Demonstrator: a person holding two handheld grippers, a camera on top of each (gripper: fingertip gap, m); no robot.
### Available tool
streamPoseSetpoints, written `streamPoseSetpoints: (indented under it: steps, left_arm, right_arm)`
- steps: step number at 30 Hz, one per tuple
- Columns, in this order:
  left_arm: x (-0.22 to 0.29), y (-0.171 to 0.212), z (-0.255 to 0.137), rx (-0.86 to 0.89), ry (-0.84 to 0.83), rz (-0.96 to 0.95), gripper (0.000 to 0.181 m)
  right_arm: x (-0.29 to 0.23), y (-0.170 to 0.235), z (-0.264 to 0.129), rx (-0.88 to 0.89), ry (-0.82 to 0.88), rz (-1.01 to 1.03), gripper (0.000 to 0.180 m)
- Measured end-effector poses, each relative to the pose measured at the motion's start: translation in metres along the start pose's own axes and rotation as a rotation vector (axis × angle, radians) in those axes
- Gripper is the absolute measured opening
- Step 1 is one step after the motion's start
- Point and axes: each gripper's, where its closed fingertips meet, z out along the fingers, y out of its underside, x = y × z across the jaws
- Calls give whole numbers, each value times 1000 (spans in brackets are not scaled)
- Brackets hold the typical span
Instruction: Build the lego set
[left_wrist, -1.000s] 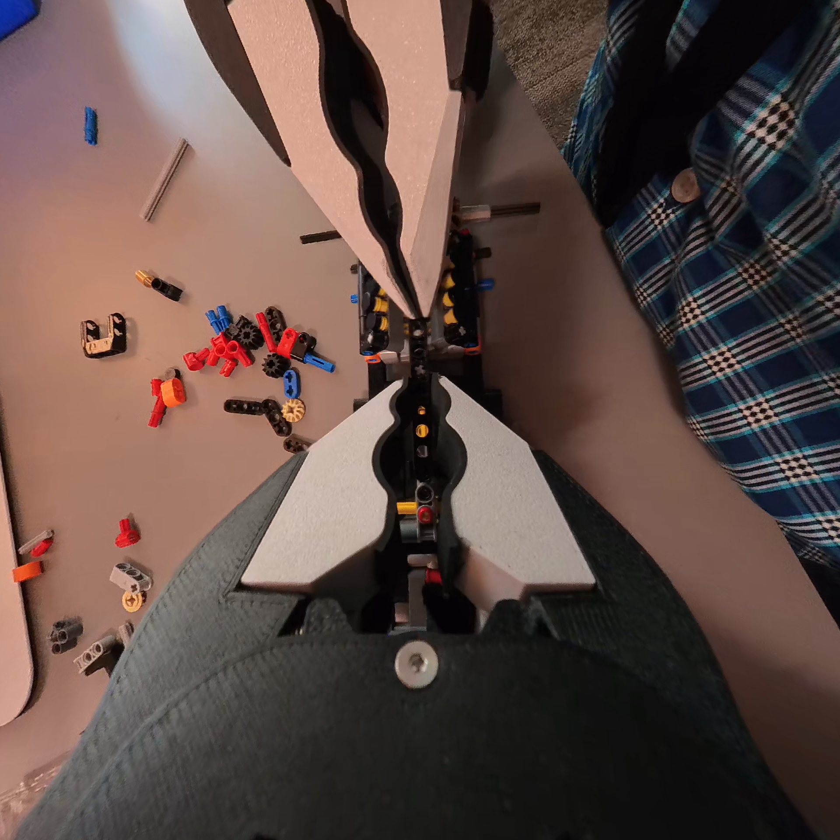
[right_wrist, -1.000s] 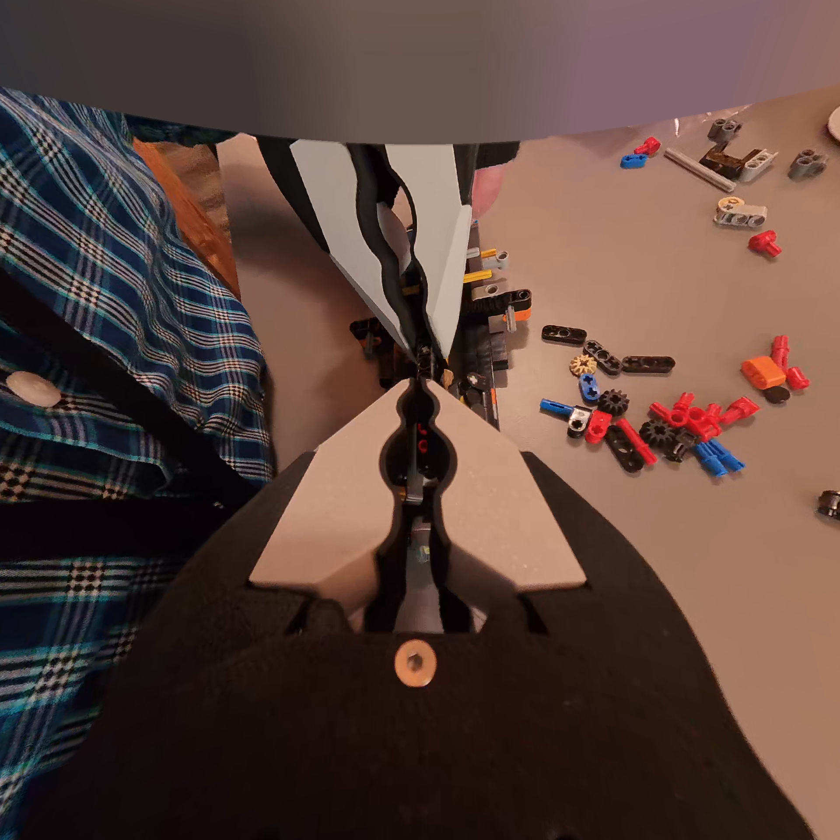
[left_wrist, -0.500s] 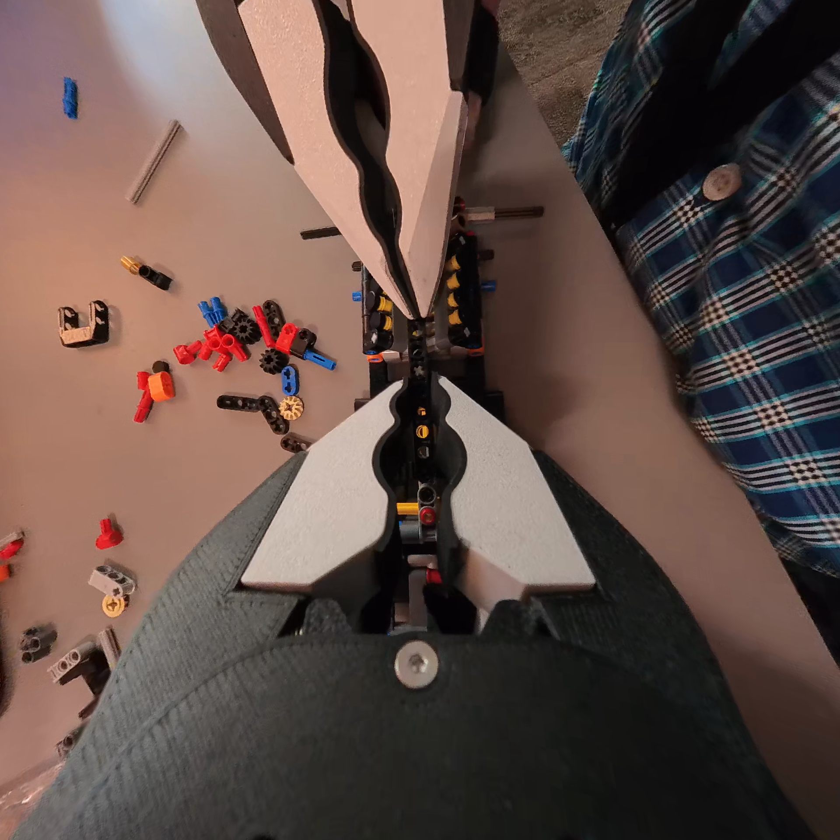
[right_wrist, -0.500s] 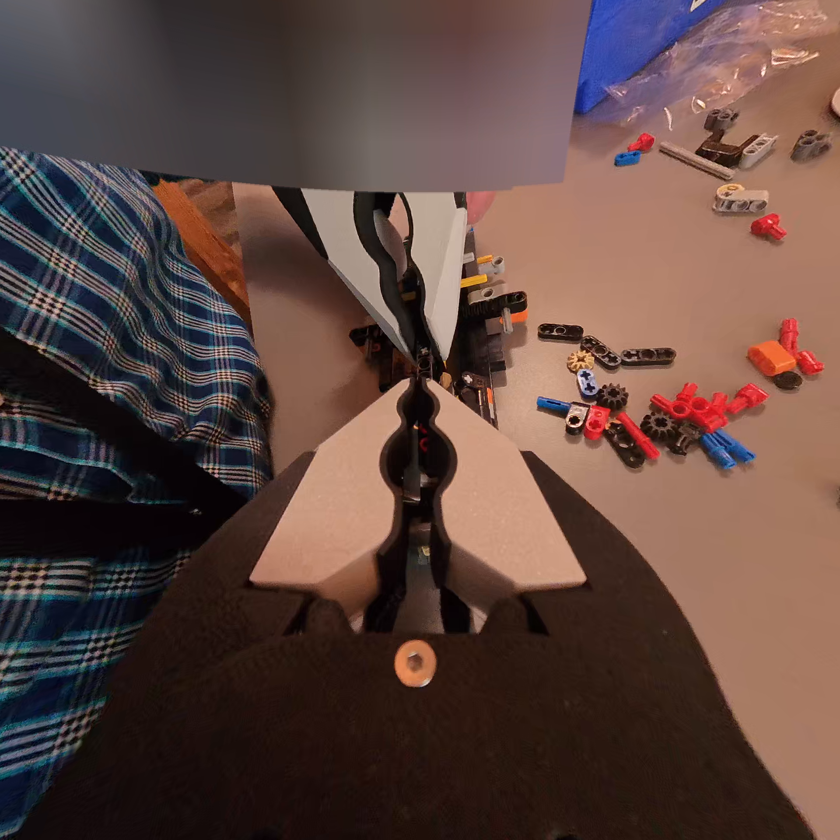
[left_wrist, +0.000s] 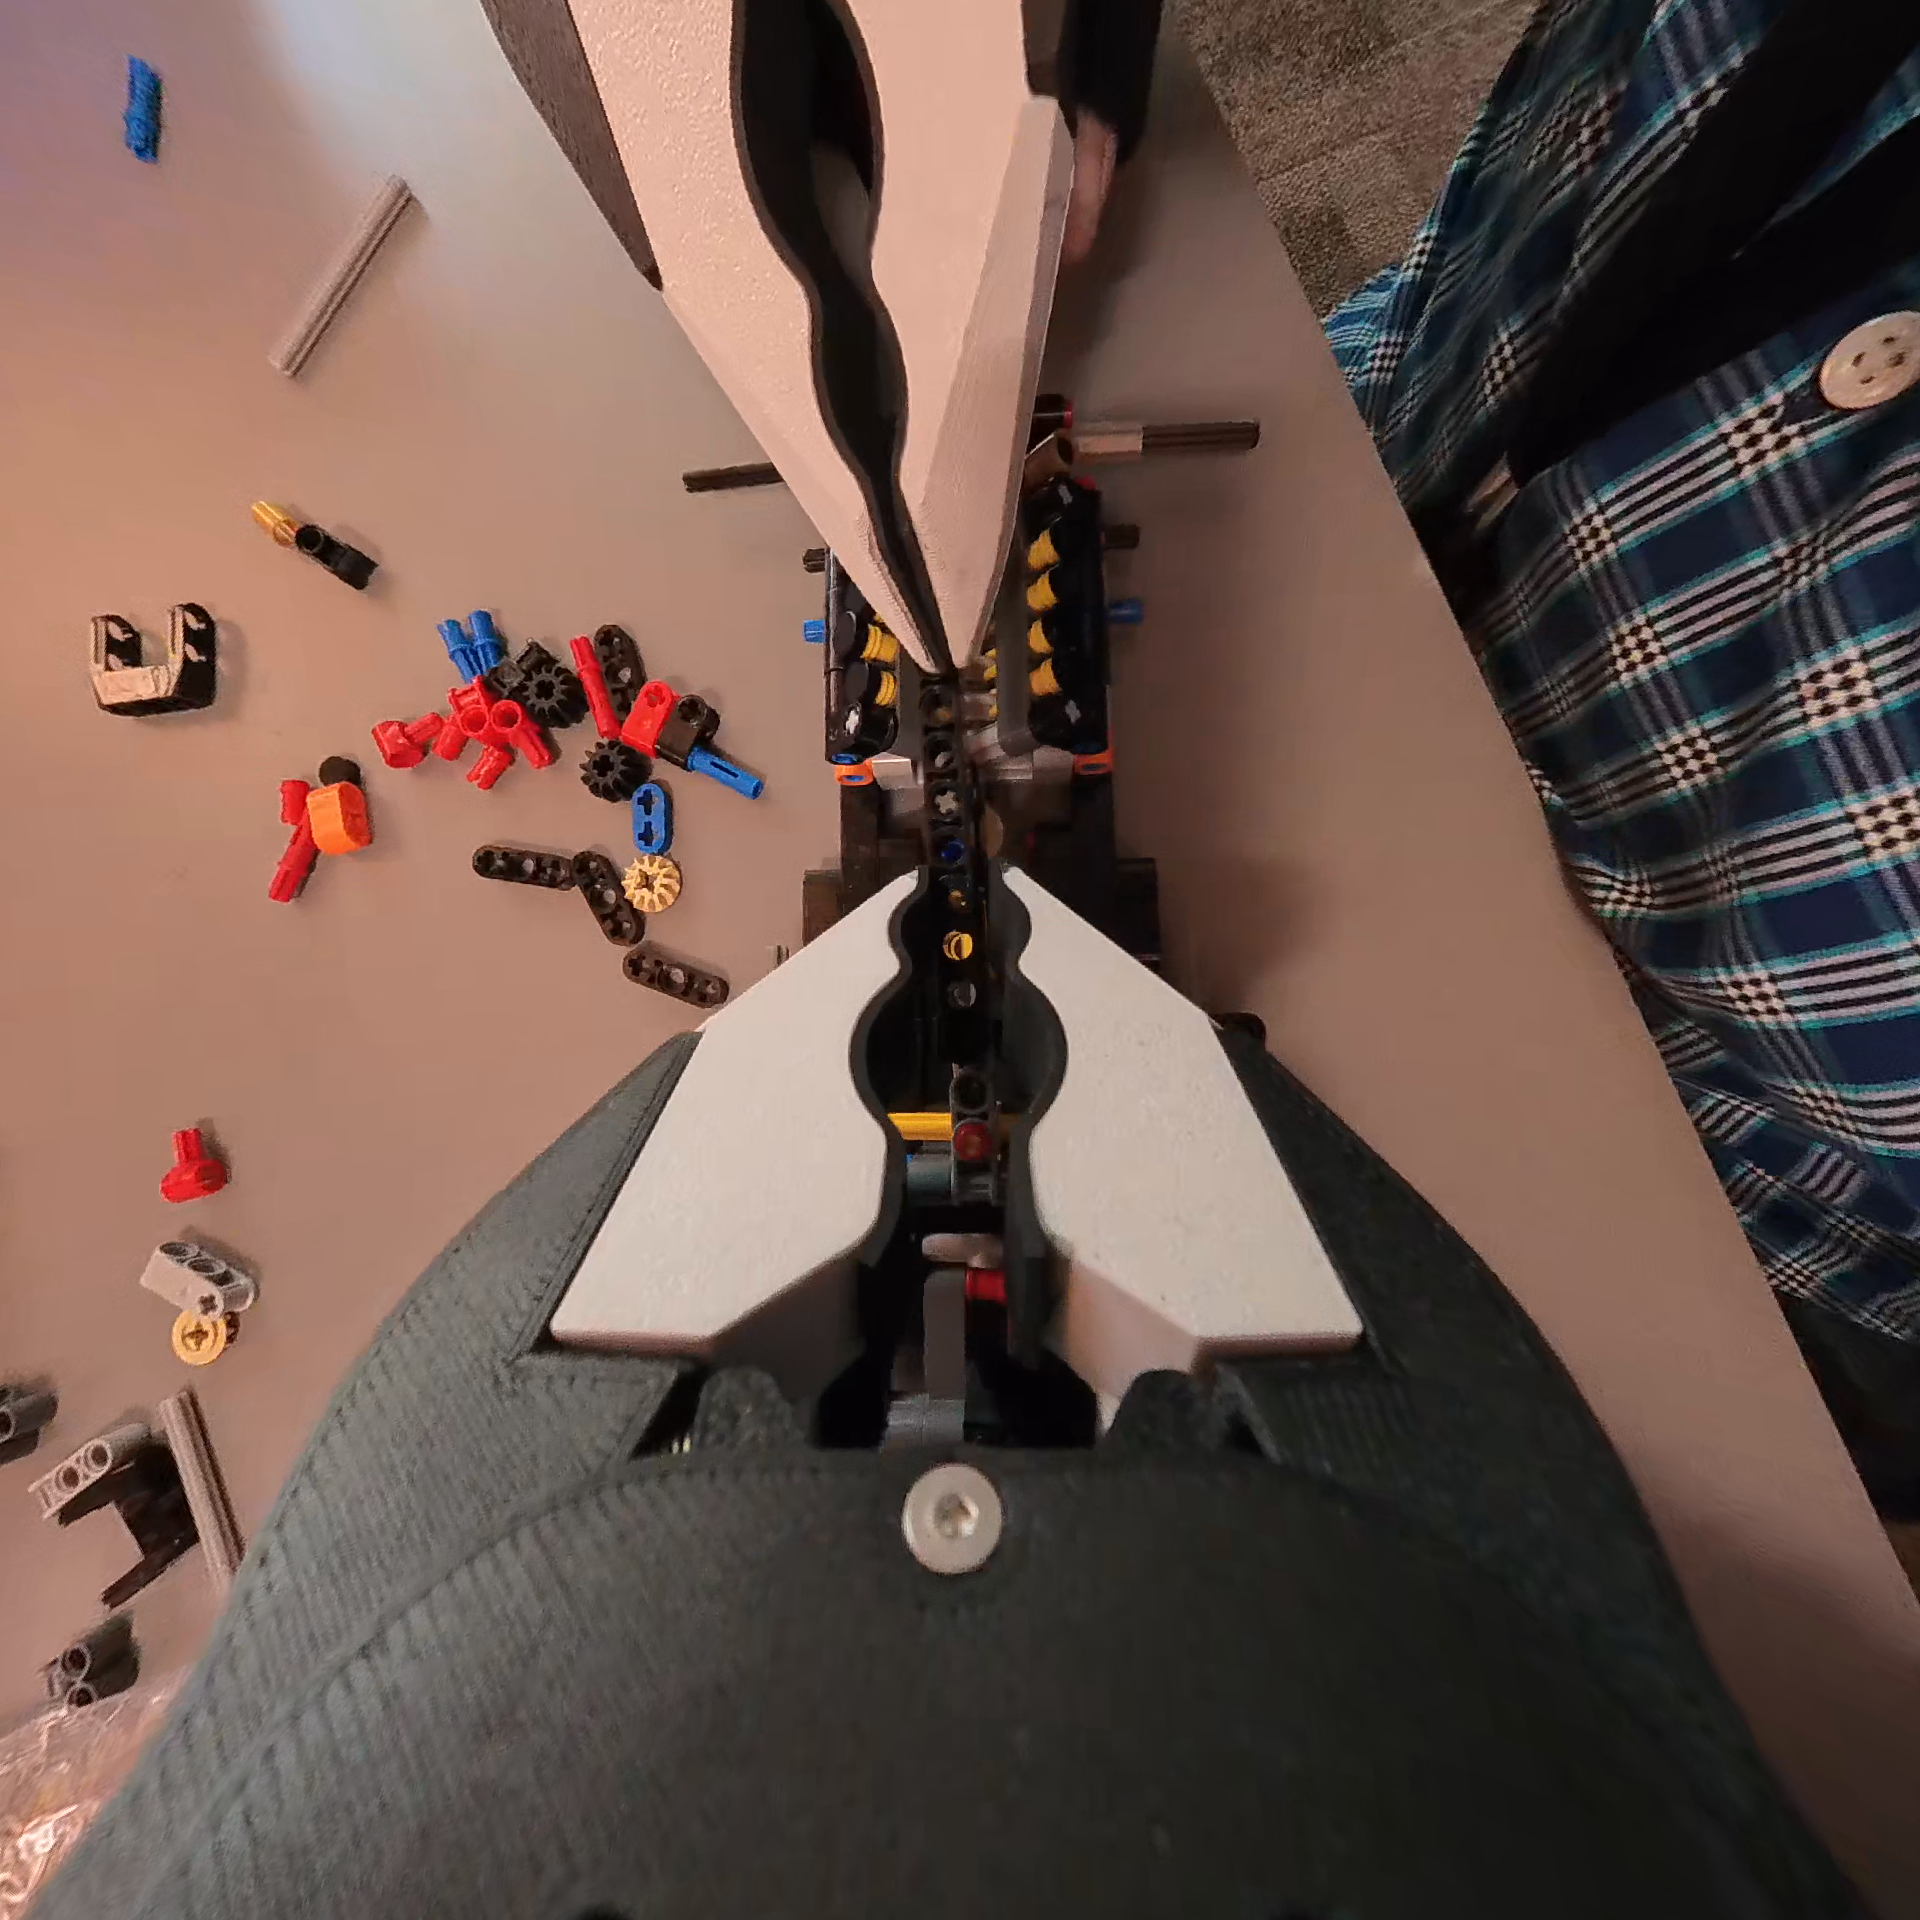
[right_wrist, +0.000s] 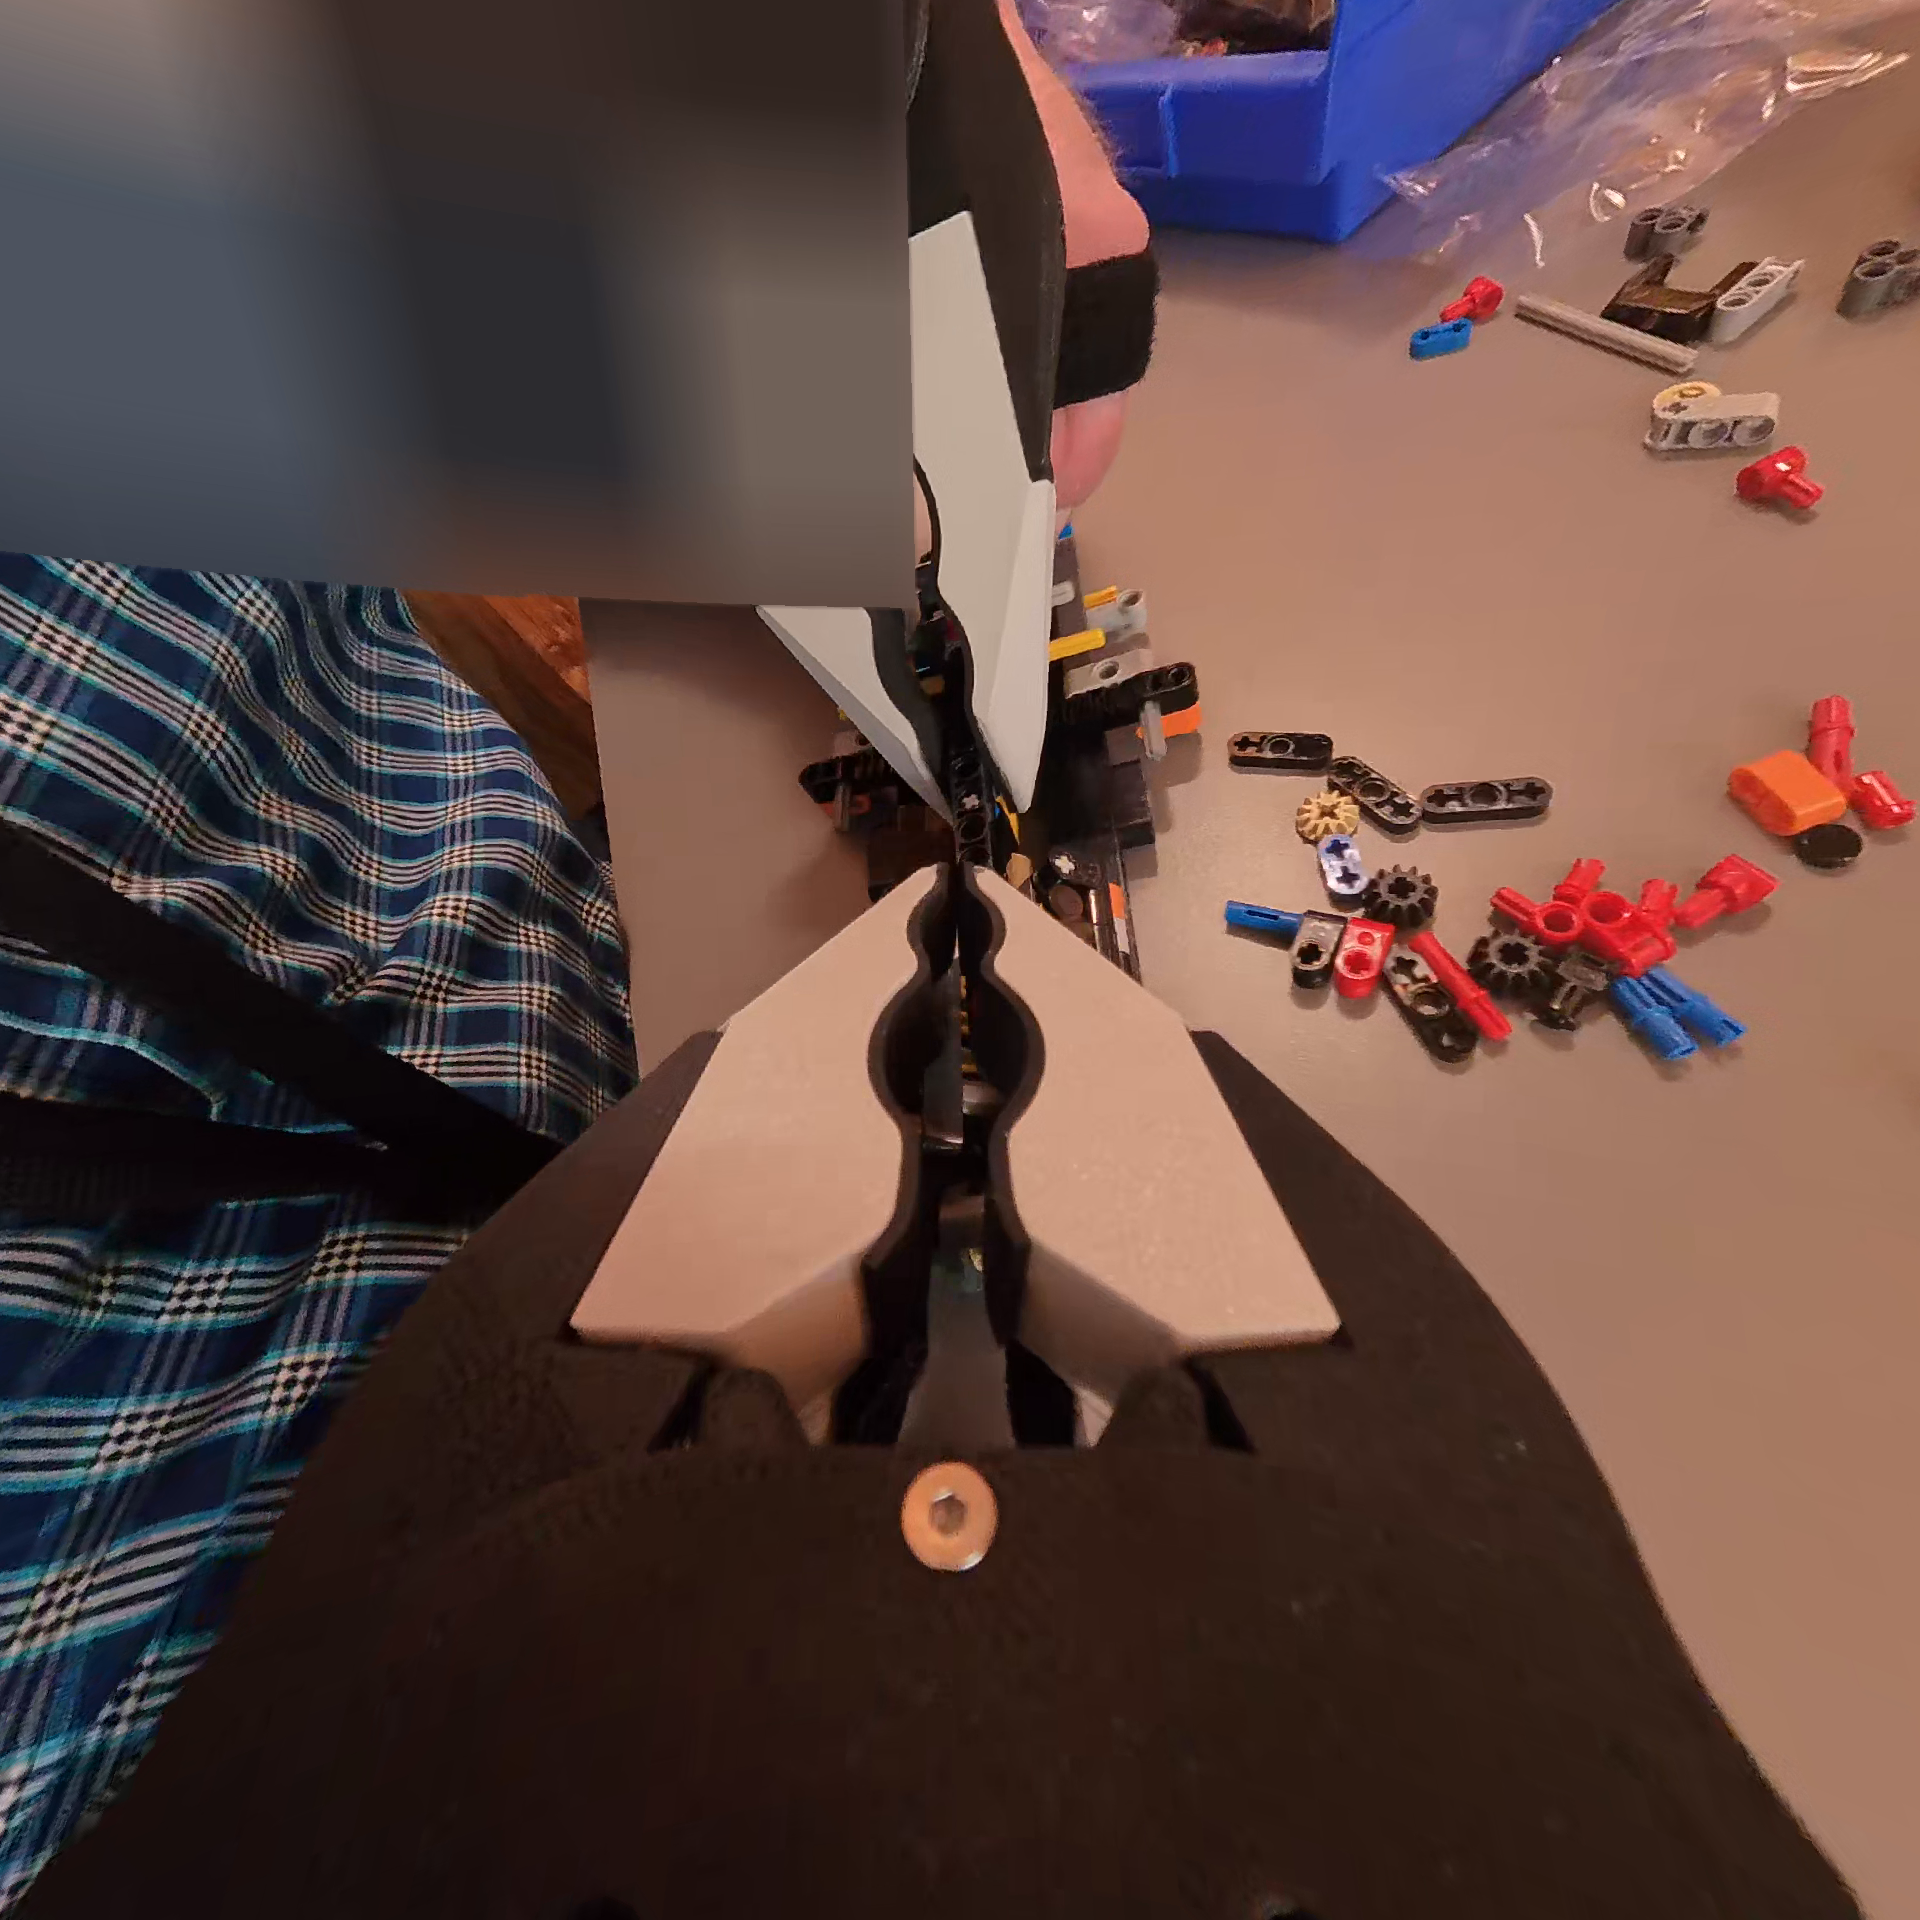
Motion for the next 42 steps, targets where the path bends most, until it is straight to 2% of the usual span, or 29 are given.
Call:
streamPoseSetpoints:
  steps: [5,9,14,22,28,32,37,39,42]
  left_arm:
    - [1,-1,0,7,-19,3,6]
    - [-5,-5,-12,87,-55,-50,14]
    - [-1,6,-22,90,-80,-88,18]
    - [-1,16,-35,121,-147,-118,16]
    - [2,21,-27,91,-152,-77,11]
    - [-1,24,-24,89,-141,-83,8]
    - [-3,24,-24,108,-103,-115,7]
    - [-8,26,-25,105,-124,-143,7]
    - [-13,27,-25,133,-109,-191,9]
  right_arm:
    - [-1,0,0,3,-1,9,0]
    - [-1,-1,0,7,-10,14,0]
    - [-2,-1,0,7,-22,13,0]
    - [-3,-6,0,-24,10,-27,4]
    - [-5,-17,5,-122,116,-170,10]
    - [-3,-17,24,-235,138,-222,20]
    - [10,-4,42,-366,161,-231,5]
    - [15,-7,43,-362,162,-226,5]
    - [18,-9,42,-342,78,-117,4]
